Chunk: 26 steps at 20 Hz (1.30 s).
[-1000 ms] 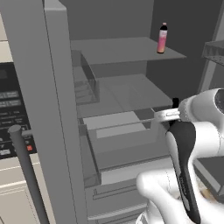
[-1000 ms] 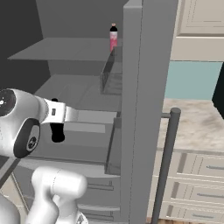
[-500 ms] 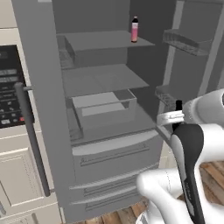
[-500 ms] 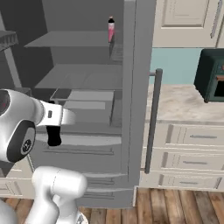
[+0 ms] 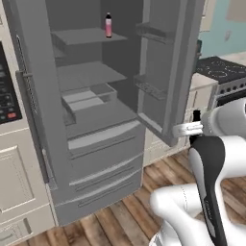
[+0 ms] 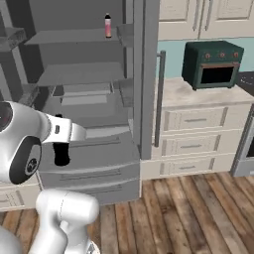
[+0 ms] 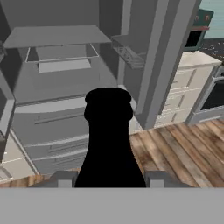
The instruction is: Open the fridge, grab two sodas, and place both sodas inside the bowl with ice on the dining counter.
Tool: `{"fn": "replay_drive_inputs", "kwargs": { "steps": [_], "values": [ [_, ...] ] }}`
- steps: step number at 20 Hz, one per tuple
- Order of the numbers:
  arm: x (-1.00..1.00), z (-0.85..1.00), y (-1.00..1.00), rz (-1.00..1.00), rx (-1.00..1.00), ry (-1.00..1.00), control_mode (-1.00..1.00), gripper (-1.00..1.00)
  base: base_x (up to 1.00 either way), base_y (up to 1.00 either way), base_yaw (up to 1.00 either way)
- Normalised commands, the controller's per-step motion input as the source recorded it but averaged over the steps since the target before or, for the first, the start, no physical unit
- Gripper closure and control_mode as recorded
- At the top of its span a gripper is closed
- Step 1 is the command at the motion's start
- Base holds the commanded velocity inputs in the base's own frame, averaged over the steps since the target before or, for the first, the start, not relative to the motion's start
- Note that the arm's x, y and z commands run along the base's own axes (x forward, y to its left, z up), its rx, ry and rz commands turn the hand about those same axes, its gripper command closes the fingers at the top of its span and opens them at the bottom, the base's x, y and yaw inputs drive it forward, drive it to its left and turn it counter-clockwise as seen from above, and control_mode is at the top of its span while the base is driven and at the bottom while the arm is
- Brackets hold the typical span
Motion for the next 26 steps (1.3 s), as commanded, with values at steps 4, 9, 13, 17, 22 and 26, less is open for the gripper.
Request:
{"fn": "replay_drive_inputs", "kwargs": {
  "steps": [4,9,13,17,22,26],
  "values": [
    [0.00,0.00,0.00,0.00,0.00,0.00,1.00,1.00,-1.00,0.13,-0.39],
    [0.00,0.00,0.00,0.00,0.00,0.00,1.00,1.00,-1.00,0.02,-0.46],
    [0.00,0.00,0.00,0.00,0.00,0.00,1.00,1.00,-1.00,0.00,-0.49],
    [0.00,0.00,0.00,0.00,0.00,0.00,1.00,1.00,-1.00,0.00,-0.49],
    [0.00,0.00,0.00,0.00,0.00,0.00,1.00,1.00,-1.00,0.00,-0.46],
    [0.00,0.00,0.00,0.00,0.00,0.00,1.00,1.00,-1.00,0.00,-0.46]
  ]
}}
